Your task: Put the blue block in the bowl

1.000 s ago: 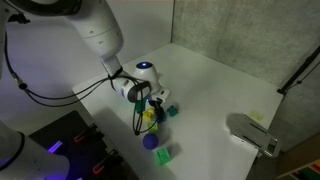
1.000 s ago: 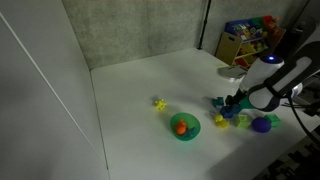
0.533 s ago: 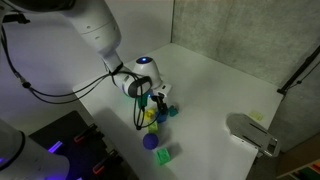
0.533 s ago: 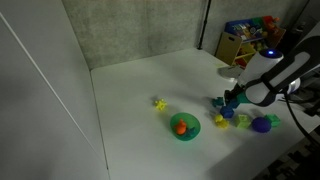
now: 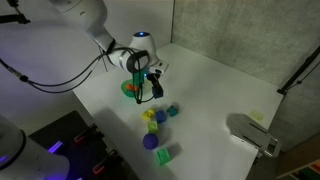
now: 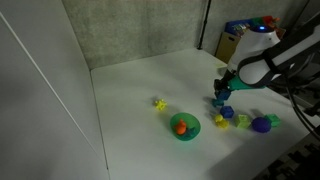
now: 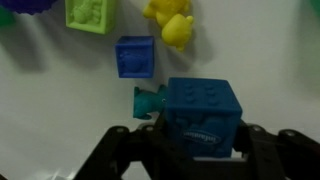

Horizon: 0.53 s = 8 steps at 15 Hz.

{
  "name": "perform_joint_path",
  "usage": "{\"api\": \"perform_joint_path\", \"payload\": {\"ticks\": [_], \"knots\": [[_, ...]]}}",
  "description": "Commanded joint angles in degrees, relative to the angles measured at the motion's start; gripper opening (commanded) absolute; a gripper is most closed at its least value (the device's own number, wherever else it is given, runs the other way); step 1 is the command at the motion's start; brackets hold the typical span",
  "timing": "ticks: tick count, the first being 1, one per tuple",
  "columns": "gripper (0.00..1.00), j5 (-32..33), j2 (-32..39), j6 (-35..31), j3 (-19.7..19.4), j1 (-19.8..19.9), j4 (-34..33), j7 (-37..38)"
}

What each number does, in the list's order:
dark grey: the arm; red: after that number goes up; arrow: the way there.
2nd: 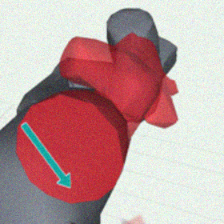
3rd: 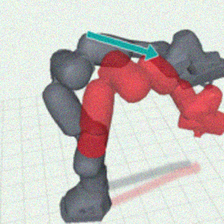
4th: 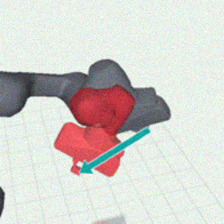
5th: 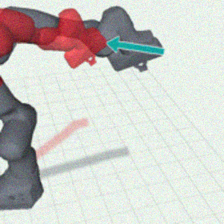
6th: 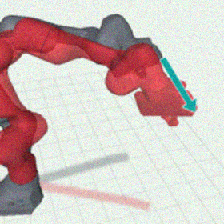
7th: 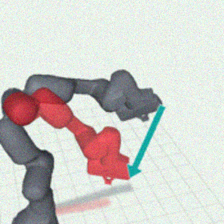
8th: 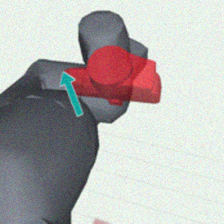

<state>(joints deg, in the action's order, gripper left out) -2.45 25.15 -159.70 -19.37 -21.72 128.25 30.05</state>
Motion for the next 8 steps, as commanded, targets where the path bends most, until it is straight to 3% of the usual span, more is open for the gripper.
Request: {"api": "perform_joint_path", "payload": {"ticks": [1,5,8], "knots": [[0.30,1.47,-3.26,7.20,5.63,2.91,-2.99,-0.36],[0.30,0.51,-2.38,11.07,12.42,5.12,-6.20,-0.56],[0.30,1.53,-0.53,11.99,15.22,4.38,-7.84,0.77]]}}
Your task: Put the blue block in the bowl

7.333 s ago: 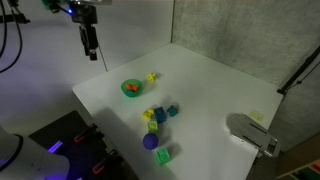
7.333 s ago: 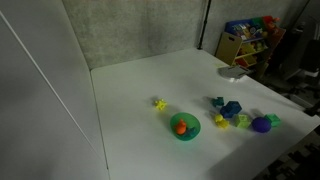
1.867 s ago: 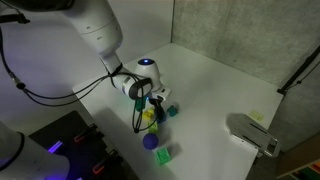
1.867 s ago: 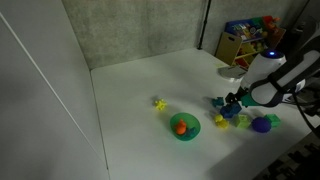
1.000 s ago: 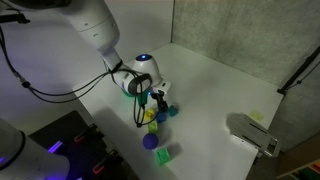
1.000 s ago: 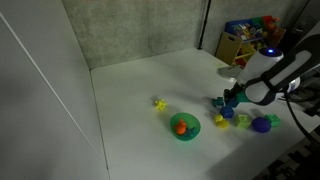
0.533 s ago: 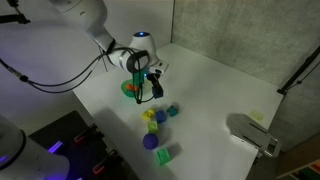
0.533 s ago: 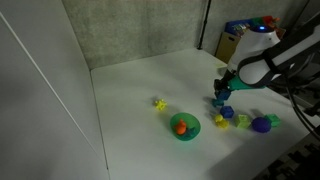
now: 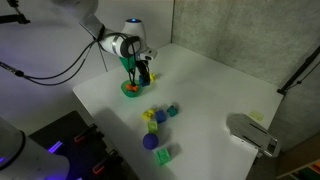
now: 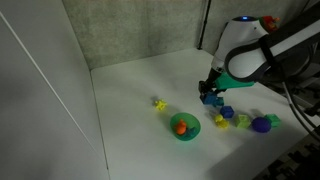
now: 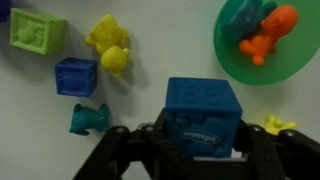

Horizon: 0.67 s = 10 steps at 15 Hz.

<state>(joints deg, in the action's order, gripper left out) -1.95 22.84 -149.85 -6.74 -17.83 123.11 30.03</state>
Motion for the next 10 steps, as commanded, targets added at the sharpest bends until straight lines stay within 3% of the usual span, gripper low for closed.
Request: {"api": "perform_joint_path", "payload": {"ticks": [1,8,9,10], "knots": [[0.30,1.16,2.50,2.44,3.41,0.12,-3.24,0.97],[0.30,2.36,8.73,4.33,5.54,-3.10,-7.67,1.38],[0.80,2.59,9.44,4.61,5.40,-3.50,-8.20,1.34],[0.81,3.02,10.10,4.75,5.16,-3.86,-8.63,1.32]]}}
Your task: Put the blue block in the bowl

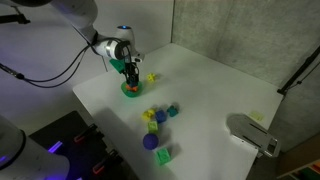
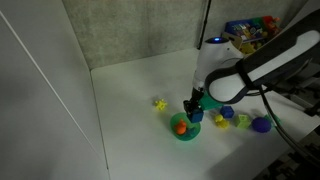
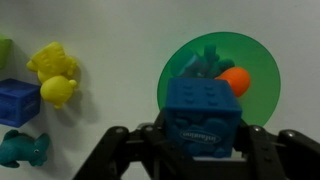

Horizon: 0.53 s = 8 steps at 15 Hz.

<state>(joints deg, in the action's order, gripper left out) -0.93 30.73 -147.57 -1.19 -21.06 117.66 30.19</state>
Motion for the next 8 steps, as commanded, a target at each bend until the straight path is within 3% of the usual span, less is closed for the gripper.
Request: {"api": "perform_joint_path", "payload": {"ticks": [1,3,8], "knots": [[0.87,2.48,2.79,2.59,-0.66,-0.85,-3.64,1.29],[1.00,2.91,3.57,3.39,-0.86,-0.88,-4.39,1.12],[1.00,3.56,0.45,4.03,-2.26,-0.05,-2.52,0.97]]}}
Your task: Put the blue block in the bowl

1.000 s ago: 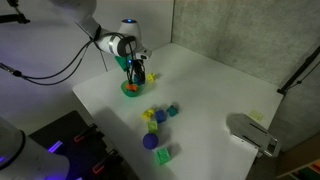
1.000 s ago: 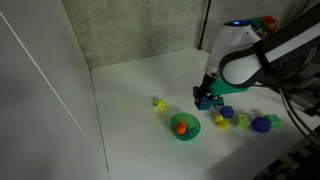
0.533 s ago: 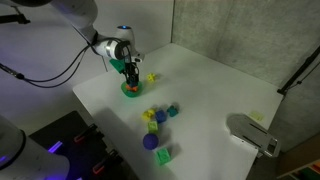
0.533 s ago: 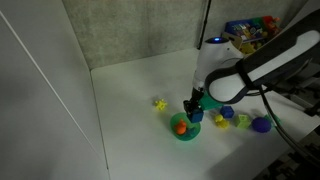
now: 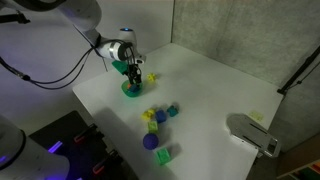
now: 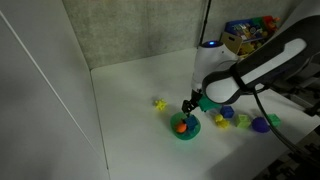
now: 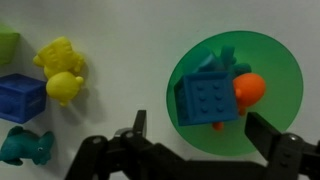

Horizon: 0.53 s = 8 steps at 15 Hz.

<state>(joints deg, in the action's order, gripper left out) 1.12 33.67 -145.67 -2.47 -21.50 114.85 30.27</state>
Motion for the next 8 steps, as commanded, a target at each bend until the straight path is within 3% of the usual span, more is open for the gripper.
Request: {"api": "perform_joint_path", "payload": {"ticks": [1,8], "knots": [[1.00,1.39,-3.81,2.28,-1.27,0.87,0.92,0.53],[1.00,1.65,-14.47,6.50,-2.05,6.29,5.77,-2.25]]}}
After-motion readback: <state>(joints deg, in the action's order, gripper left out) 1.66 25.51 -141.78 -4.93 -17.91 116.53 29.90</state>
